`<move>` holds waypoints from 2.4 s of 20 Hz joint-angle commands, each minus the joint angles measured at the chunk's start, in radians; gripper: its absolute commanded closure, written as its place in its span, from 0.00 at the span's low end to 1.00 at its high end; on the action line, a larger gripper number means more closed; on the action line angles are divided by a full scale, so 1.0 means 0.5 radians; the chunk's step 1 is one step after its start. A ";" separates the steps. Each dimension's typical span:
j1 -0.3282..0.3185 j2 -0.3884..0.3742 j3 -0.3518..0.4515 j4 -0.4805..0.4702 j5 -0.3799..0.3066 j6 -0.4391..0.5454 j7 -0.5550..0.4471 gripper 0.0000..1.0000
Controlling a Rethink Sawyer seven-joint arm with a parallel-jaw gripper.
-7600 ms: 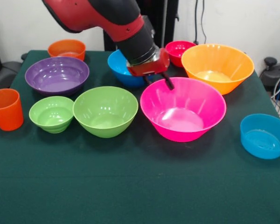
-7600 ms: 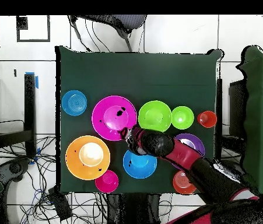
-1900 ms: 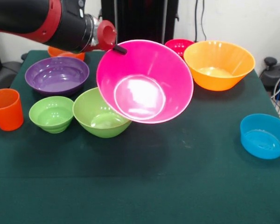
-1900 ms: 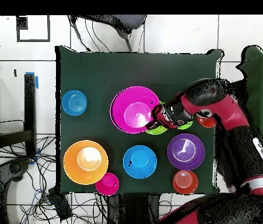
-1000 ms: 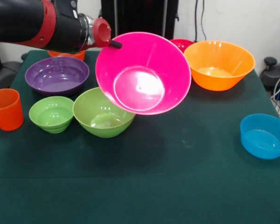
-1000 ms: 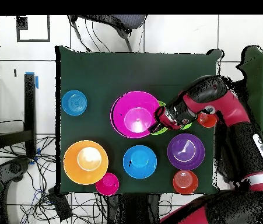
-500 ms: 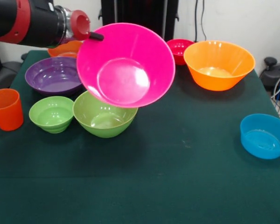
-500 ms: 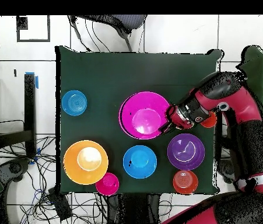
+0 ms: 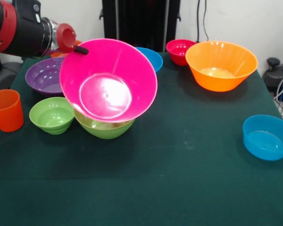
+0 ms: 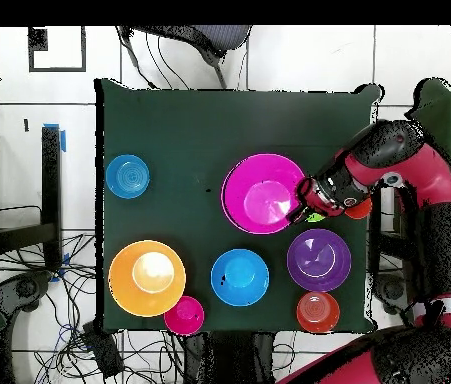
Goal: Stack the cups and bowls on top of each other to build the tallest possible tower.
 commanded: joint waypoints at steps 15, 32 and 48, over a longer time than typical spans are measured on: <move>-0.098 0.188 0.229 0.019 -0.191 -0.276 -0.711 1.00; -0.135 0.239 0.282 -0.023 -0.365 -0.403 -0.927 0.00; -0.084 0.180 0.290 -0.057 -0.172 0.094 -0.719 0.00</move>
